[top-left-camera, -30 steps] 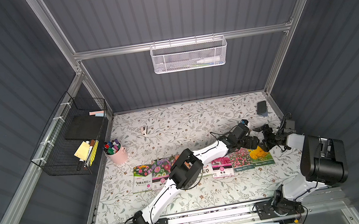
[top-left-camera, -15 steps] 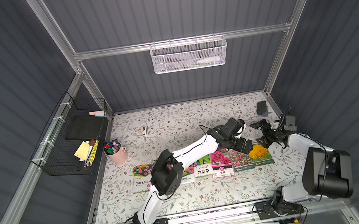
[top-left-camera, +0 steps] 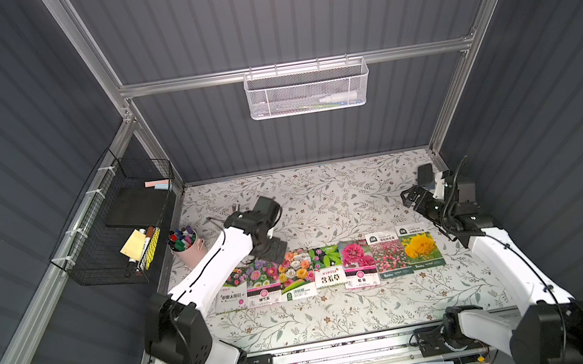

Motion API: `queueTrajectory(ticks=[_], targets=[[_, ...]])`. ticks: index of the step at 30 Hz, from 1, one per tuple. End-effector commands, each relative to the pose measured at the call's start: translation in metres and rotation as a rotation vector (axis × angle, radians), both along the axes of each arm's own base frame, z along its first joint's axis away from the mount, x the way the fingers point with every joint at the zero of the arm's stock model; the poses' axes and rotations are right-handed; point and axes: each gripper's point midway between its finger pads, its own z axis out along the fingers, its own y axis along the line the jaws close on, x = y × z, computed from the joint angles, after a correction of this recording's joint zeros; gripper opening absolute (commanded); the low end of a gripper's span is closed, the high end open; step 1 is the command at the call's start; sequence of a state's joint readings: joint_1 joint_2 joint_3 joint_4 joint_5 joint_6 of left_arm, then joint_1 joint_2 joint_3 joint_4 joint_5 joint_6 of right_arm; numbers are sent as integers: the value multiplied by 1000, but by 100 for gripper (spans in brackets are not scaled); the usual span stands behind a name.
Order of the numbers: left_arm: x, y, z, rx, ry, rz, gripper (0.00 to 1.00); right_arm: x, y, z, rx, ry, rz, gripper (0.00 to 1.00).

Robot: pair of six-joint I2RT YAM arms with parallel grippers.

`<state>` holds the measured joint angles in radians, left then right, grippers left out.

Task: Arrange the seed packets in a row
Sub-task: Place the seed packet at the center of the board, then adjust the seed packet at the center of the board.

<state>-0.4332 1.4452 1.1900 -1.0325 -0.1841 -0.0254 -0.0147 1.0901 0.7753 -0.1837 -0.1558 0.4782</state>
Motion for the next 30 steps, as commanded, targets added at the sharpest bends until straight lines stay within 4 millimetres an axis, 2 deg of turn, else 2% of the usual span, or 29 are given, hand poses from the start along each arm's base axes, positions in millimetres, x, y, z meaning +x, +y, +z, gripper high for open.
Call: queueTrajectory(ticks=[1, 4, 6, 9, 11, 18, 23, 24, 30], targets=[[-14, 51, -15, 109, 11, 40, 99, 10, -25, 3, -241, -80, -46, 99], [-25, 80, -43, 141, 44, 79, 100, 10, -36, -15, -295, -17, -85, 99], [-31, 93, -64, 122, 43, 144, 99, 11, -39, -21, -318, -44, -92, 99], [-34, 103, -86, 97, 3, 200, 99, 11, -38, -23, -342, -92, -88, 99], [-37, 107, -92, 96, -5, 221, 99, 10, -39, -28, -361, -92, -86, 99], [-52, 109, -116, 2, -34, 307, 99, 12, -40, -49, -379, -108, -81, 99], [-35, 99, -143, -85, -93, 325, 99, 15, -36, -61, -384, -122, -56, 99], [-32, 96, -147, -98, -88, 330, 100, 16, -35, -72, -387, -103, -45, 99], [-9, 82, -162, -200, -179, 320, 99, 15, -35, -73, -405, -153, -47, 99]])
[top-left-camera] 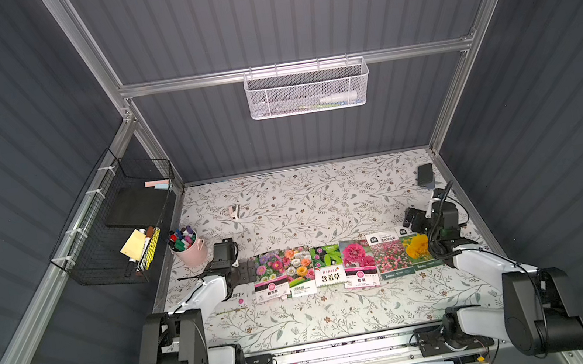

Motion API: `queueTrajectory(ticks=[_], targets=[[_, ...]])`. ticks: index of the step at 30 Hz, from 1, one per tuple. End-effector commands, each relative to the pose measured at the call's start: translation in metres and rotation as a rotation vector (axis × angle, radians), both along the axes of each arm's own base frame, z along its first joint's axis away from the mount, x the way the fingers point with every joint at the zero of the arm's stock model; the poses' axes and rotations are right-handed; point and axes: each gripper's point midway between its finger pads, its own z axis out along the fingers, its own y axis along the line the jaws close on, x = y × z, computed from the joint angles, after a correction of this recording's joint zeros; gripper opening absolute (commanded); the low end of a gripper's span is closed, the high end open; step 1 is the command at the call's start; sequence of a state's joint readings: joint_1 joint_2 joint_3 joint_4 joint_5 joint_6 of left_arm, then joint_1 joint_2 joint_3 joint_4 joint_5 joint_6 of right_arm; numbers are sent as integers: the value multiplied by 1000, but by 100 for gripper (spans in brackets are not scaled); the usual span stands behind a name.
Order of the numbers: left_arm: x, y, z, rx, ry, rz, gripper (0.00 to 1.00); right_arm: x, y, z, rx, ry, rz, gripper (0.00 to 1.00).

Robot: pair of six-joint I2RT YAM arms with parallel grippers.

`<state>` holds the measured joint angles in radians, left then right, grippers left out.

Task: Arrange the seed packets in a row
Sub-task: Adjust the seed packet at the center of the board.

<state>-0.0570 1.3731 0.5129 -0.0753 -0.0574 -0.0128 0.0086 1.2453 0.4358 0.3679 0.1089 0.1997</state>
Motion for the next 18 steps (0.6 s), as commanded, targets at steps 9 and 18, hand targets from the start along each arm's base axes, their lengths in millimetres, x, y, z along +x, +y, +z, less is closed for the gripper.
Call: queueTrajectory(ticks=[9, 18], targets=[[-42, -10, -9, -49, 168, -56, 99, 12, 4, 10, -41, -54, 31, 99], [0, -31, 28, -208, 88, -2, 99, 13, 7, 8, -33, -34, 41, 99]])
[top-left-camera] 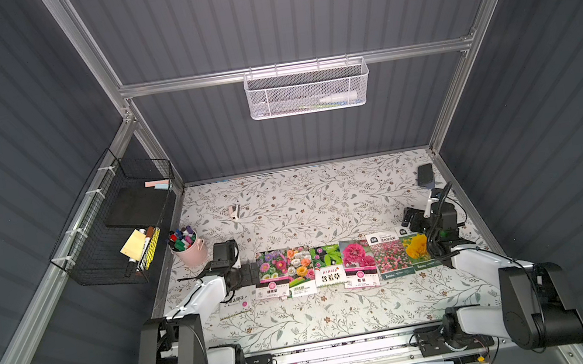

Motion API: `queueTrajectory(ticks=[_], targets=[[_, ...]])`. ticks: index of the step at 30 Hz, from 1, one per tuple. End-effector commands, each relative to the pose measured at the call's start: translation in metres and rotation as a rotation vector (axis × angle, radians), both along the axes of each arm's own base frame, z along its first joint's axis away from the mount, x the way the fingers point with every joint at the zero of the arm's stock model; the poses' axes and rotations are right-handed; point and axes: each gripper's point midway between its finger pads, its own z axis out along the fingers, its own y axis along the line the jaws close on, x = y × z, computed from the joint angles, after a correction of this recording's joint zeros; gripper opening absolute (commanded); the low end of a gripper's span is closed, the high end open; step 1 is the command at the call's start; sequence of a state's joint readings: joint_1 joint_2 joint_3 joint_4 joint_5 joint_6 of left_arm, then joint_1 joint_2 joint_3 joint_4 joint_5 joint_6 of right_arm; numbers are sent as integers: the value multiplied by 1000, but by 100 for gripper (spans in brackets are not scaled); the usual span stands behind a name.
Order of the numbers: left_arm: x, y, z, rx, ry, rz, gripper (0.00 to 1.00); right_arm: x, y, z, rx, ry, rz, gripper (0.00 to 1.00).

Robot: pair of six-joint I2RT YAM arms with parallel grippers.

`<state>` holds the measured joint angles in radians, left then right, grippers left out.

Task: Arrange the seed packets in a row
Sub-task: Adjust the seed packet at the center of the board.

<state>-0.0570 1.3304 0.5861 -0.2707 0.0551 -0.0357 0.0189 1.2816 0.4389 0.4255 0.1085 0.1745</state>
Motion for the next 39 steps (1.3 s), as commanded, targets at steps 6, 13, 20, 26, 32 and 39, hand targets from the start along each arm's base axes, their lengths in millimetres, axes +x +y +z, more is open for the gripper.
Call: queueTrajectory(ticks=[6, 13, 20, 26, 32, 39], targets=[[43, -21, 41, -184, -58, 91, 99, 3, 3, 6, -15, -4, 17, 99], [48, -41, 33, -215, 5, 34, 99, 5, 5, 4, -12, 11, 23, 99], [30, -54, 4, -118, 99, -58, 99, 5, 5, 4, -14, 18, 21, 99], [12, -33, -8, 39, 176, -80, 99, 3, 5, 4, -16, 23, 17, 99], [-7, -18, -19, 128, 249, -106, 99, 3, 4, 3, -16, 27, 13, 99], [-25, -5, -29, 200, 316, -116, 99, 3, 3, 2, -18, 33, 7, 99]])
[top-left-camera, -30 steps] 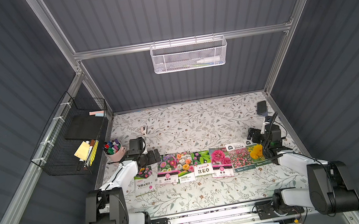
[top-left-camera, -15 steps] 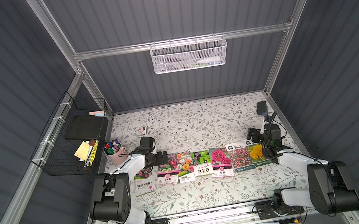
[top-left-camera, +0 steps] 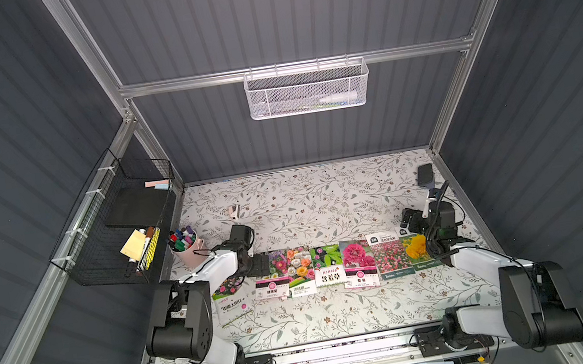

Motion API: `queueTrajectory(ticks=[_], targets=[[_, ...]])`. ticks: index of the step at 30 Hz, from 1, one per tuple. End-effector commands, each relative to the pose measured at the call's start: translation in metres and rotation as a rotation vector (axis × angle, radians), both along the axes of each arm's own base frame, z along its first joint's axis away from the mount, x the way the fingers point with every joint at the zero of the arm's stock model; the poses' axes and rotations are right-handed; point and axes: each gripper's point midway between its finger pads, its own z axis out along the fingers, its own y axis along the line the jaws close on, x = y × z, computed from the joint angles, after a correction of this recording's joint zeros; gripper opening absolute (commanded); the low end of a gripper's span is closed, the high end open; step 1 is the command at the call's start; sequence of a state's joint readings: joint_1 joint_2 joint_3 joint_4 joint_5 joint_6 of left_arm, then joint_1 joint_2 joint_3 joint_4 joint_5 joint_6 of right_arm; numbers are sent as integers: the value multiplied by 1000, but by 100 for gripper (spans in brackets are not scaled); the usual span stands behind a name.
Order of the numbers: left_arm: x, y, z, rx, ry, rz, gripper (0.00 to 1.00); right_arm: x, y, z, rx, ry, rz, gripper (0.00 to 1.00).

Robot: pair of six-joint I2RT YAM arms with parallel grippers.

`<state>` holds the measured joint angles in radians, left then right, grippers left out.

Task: Arrange the seed packets in a row
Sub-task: Adjust the seed packet at the center of the board.

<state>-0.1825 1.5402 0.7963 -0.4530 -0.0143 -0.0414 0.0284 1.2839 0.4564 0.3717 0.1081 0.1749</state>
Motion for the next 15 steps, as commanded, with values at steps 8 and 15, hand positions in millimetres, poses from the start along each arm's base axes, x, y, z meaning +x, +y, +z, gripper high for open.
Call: queueTrajectory(ticks=[8, 15], targets=[[-49, 44, -16, 247, 173, -78, 99, 5, -3, 7, -21, -1, -16, 99], [-53, 43, -13, 236, 184, -69, 99, 3, -4, 6, -21, 10, -27, 99]])
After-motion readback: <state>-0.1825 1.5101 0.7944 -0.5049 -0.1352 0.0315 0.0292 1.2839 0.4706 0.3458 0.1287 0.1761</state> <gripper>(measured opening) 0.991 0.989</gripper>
